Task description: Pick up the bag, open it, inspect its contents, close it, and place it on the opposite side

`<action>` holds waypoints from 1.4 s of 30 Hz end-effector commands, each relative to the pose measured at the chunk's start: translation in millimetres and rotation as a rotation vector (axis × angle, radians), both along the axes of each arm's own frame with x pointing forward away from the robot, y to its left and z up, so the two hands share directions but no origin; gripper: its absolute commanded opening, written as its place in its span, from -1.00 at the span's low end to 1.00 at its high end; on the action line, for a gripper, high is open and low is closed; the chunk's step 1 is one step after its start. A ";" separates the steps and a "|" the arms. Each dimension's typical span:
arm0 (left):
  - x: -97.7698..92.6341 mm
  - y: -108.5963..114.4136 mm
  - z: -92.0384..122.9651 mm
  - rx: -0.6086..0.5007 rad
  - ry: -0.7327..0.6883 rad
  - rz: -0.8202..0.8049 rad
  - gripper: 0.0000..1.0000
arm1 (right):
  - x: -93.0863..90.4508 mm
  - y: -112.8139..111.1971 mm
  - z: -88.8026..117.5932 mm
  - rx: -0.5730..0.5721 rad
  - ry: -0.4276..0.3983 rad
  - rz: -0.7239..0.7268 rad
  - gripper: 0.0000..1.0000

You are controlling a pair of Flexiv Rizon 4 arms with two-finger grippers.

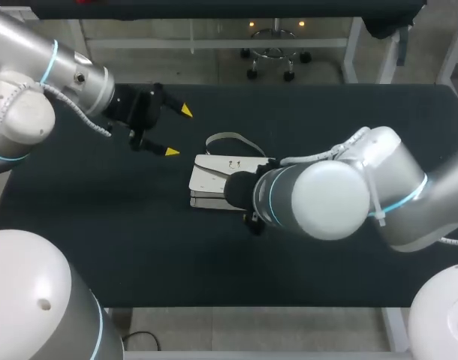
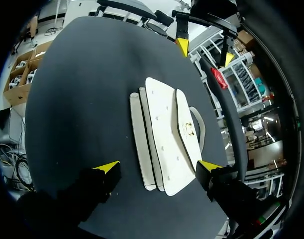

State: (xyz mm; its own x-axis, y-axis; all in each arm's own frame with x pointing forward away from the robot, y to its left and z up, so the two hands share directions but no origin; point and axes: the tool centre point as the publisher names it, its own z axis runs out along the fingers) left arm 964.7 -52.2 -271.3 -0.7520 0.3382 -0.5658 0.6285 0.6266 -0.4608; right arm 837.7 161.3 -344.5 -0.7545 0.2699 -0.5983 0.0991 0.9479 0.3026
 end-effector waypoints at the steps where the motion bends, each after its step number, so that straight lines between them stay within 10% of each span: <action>1: -1.8 0.3 -1.5 -0.010 -0.010 0.006 1.00 | -2.6 0.3 -3.9 -0.003 -0.078 -0.021 1.00; 19: -1.2 -9.8 -23.3 0.026 0.013 -0.082 1.00 | 17.0 -2.0 -11.6 -0.119 -0.122 0.018 0.97; 23: -1.2 -11.6 -25.8 0.029 0.013 -0.098 1.00 | 17.8 -7.3 -16.7 -0.119 -0.128 0.057 -0.03; 42: -6.9 -27.9 -25.8 0.057 0.008 -0.141 1.00 | 35.6 -22.2 -31.4 -0.144 -0.105 0.084 -0.34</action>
